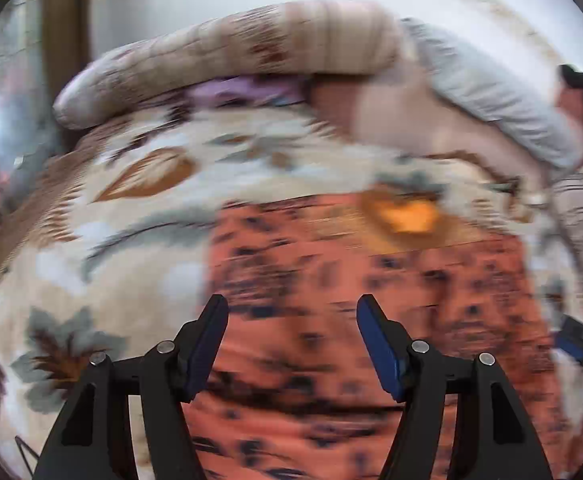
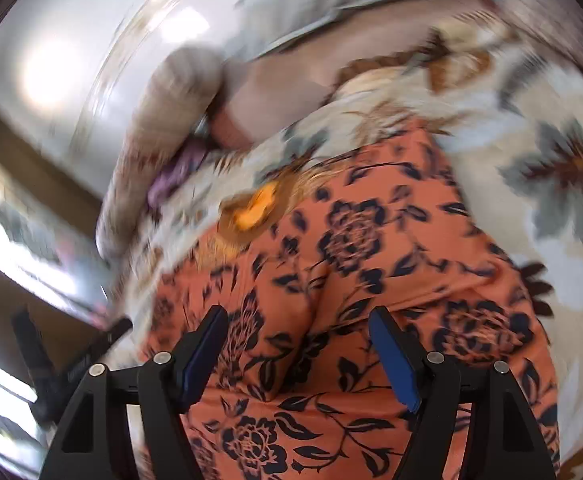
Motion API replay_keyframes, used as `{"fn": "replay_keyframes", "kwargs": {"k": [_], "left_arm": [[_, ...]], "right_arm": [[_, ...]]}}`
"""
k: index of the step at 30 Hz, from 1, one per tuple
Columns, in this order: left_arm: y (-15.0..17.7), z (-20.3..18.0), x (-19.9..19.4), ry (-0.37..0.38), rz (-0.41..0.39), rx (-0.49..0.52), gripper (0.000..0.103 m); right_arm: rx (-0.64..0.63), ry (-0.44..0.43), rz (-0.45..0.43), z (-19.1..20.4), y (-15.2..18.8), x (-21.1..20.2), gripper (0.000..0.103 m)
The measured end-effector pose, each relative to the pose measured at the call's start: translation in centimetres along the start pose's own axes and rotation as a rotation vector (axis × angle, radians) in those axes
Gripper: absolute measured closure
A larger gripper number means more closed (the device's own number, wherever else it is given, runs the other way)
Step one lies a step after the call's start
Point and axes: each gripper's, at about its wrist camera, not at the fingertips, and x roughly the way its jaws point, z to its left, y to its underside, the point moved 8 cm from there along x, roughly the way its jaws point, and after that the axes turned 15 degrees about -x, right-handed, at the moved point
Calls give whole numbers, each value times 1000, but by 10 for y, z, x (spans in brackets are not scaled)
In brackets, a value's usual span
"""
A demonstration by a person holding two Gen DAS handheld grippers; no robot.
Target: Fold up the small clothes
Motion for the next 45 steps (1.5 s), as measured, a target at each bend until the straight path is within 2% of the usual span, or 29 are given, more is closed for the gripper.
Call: {"fn": "replay_keyframes", "kwargs": {"k": [3, 6, 11, 13, 15, 17, 18, 19, 22, 24, 26, 28, 31, 34, 36, 39, 41, 43, 44, 45], "left_arm": [[2, 34, 15, -70, -4, -36, 35], [5, 43, 32, -81, 61, -63, 35], [4, 44, 33, -120, 56, -26, 35], [9, 44, 37, -130, 78, -14, 35], [11, 42, 42, -130, 97, -18, 35], [13, 45, 47, -130, 116, -35, 35], [14, 47, 49, -127, 121, -43, 35], [14, 48, 50, -126, 126, -52, 35], [17, 53, 51, -128, 138, -62, 35], [18, 54, 50, -129, 137, -61, 35], [17, 53, 49, -138, 134, -59, 35], [16, 51, 48, -145, 125, -49, 35], [14, 48, 43, -152, 98, -20, 35], [10, 48, 38, -152, 67, -4, 35], [5, 49, 35, -155, 46, -3, 35], [0, 50, 35, -157, 24, -3, 35], [-1, 47, 37, -153, 21, 9, 35], [1, 45, 40, -145, 27, 15, 35], [2, 44, 41, -146, 31, 17, 35], [2, 45, 41, -145, 31, 16, 35]], "right_arm": [[-164, 43, 48, 32, 8, 20, 27], [-317, 129, 103, 53, 19, 44, 27], [-430, 143, 160, 75, 31, 69, 27], [-510, 221, 193, 72, 38, 81, 27], [-528, 273, 214, 63, 42, 89, 27], [-485, 296, 193, 50, 37, 88, 31], [-446, 306, 160, 42, 30, 80, 42], [-379, 297, 120, 32, 20, 69, 45], [-128, 274, 30, -14, 3, 32, 42], [6, 295, -1, -48, 3, 9, 38], [86, 339, -26, -73, 7, -10, 38], [112, 316, -44, -80, 5, -16, 37], [73, 264, -4, -69, 3, -4, 37], [37, 301, 30, -69, 0, 9, 37], [39, 358, 49, -80, 2, 14, 37], [88, 328, 102, -93, 11, 31, 39], [93, 295, 142, -96, 17, 43, 48], [18, 337, 145, -89, 15, 43, 80], [-17, 343, 137, -85, 12, 41, 91], [-49, 337, 111, -78, 7, 36, 94]]}}
